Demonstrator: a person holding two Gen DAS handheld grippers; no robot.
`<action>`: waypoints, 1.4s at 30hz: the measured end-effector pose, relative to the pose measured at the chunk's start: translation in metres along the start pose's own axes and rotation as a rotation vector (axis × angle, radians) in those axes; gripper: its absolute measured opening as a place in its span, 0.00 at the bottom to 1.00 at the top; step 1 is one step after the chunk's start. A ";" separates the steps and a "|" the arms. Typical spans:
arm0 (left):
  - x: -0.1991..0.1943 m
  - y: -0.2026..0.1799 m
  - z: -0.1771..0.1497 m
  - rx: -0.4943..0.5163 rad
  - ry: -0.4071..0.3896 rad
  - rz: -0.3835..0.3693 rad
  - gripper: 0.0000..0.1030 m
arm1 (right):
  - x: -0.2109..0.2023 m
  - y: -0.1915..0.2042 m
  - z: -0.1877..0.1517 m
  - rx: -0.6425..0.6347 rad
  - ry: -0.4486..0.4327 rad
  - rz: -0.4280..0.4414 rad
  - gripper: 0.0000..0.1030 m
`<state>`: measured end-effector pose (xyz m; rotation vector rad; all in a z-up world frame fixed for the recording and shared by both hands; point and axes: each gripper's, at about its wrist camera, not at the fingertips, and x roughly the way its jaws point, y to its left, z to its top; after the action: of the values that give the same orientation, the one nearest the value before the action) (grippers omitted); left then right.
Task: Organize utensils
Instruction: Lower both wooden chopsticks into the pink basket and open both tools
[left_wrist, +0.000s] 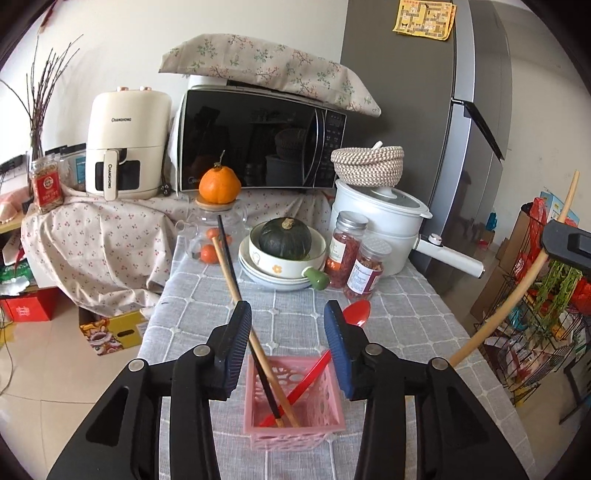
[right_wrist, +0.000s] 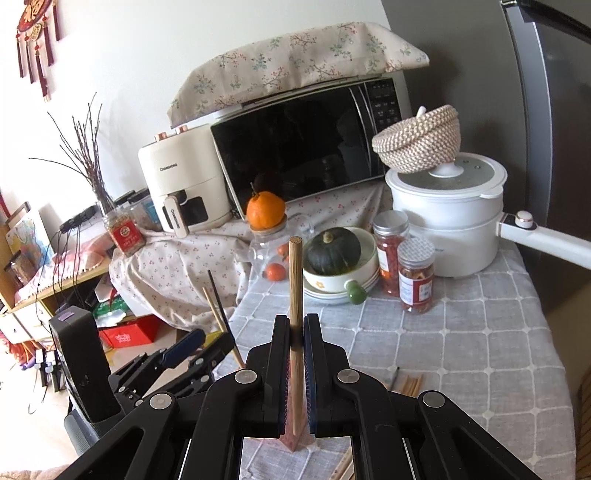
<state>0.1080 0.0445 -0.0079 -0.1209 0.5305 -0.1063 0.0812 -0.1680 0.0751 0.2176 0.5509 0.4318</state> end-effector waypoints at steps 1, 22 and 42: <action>-0.004 0.002 -0.001 0.000 0.014 0.009 0.46 | -0.001 0.001 0.001 0.002 -0.009 0.005 0.05; -0.010 0.029 -0.038 0.071 0.233 0.076 0.66 | 0.069 0.030 -0.015 -0.051 0.017 -0.007 0.05; -0.005 0.005 -0.047 0.116 0.299 0.002 0.75 | 0.035 -0.016 -0.006 0.129 -0.021 0.011 0.65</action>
<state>0.0801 0.0457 -0.0468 0.0096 0.8212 -0.1547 0.1098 -0.1655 0.0490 0.3487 0.5577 0.4050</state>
